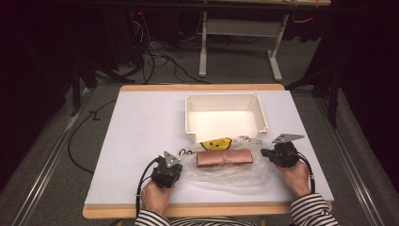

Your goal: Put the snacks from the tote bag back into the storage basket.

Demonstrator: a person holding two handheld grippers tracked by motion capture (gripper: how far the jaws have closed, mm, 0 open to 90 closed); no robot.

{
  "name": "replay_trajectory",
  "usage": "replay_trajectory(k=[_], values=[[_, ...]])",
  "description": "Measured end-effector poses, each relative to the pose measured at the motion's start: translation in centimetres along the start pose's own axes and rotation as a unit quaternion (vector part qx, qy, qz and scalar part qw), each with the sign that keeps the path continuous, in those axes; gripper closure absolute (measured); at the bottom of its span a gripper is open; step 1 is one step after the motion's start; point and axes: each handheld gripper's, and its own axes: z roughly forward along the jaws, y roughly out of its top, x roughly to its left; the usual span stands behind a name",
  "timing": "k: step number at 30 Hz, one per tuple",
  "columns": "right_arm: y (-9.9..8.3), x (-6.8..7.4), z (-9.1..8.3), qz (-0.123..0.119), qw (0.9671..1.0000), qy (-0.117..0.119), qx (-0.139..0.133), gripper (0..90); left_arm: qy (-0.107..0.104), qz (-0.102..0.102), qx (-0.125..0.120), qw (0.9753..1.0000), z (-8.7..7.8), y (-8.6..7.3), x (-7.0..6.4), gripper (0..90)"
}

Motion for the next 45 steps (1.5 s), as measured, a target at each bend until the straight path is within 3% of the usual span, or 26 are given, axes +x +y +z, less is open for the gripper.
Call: replay_trajectory(k=[8, 11, 12, 16, 19, 23, 24, 31, 34, 38, 40, 41, 42, 43, 44, 45], values=[[-2.2, 0.1, -1.1, 0.009, 0.9999, 0.004, 0.005, 90.0, -0.01, 0.01, 0.0, 0.9999, 0.1, 0.2, 0.3, 87.3], [-2.0, 0.3, -1.4, 0.004, 1.0, 0.004, -0.002, 82.3, -0.019, 0.015, -0.005, 0.9997, -0.1, 0.3, 0.2, 74.8], [-1.6, 0.5, -2.1, 0.009, 0.9996, 0.014, -0.024, 72.5, -0.029, 0.012, -0.02, 0.9993, -0.8, 0.4, 0.3, 69.9], [-0.7, 0.8, -3.0, 0.003, 0.9986, 0.018, -0.049, 64.9, -0.046, 0.006, -0.045, 0.9979, -2.3, 1.0, 0.4, 60.5], [1.0, 0.9, -3.9, 0.002, 0.9968, 0.018, -0.078, 57.4, -0.061, 0.0, -0.064, 0.9961, -3.7, 1.8, 0.6, 52.5], [2.4, 0.9, -3.9, 0.006, 0.996, 0.017, -0.087, 51.4, -0.06, -0.004, -0.08, 0.995, -4.5, 2.5, 0.9, 46.8], [2.7, 1.0, -3.8, 0.007, 0.9961, 0.014, -0.087, 50.5, -0.057, -0.014, -0.086, 0.9945, -4.8, 3.0, 1.2, 45.7], [3.6, 0.4, -1.9, 0.03, 0.9978, 0.002, -0.059, 45.2, -0.048, -0.035, -0.088, 0.9943, -3.9, 4.3, 2.2, 40.6], [3.6, -0.1, -1.0, 0.042, 0.9978, 0.002, -0.051, 44.0, -0.047, -0.046, -0.076, 0.995, -1.8, 5.2, 3.0, 39.1], [3.5, -0.4, -0.5, 0.048, 0.9979, 0.009, -0.042, 44.6, -0.057, -0.059, -0.062, 0.9948, 0.0, 5.5, 3.3, 41.1], [3.5, -0.5, -0.3, 0.049, 0.9981, 0.013, -0.037, 48.2, -0.076, -0.06, -0.047, 0.9942, 1.1, 5.4, 3.3, 46.1], [3.5, -0.6, -0.2, 0.046, 0.9982, 0.022, -0.031, 52.7, -0.079, -0.06, -0.042, 0.9942, 1.6, 5.3, 3.2, 50.4], [3.4, -0.6, 0.3, 0.041, 0.9984, 0.038, -0.014, 59.8, -0.09, -0.06, -0.037, 0.9934, 2.1, 5.0, 3.2, 61.7], [3.4, -0.6, 0.3, 0.041, 0.9984, 0.038, -0.014, 59.8, -0.09, -0.06, -0.037, 0.9934, 2.1, 5.0, 3.2, 66.0], [3.0, -0.6, 0.5, 0.031, 0.999, 0.031, -0.008, 75.1, -0.1, -0.056, -0.028, 0.993, 2.5, 4.6, 3.0, 73.4], [2.8, -0.8, 0.5, 0.029, 0.9987, 0.04, -0.01, 79.6, -0.1, -0.056, -0.028, 0.993, 2.5, 4.6, 3.0, 77.4]])
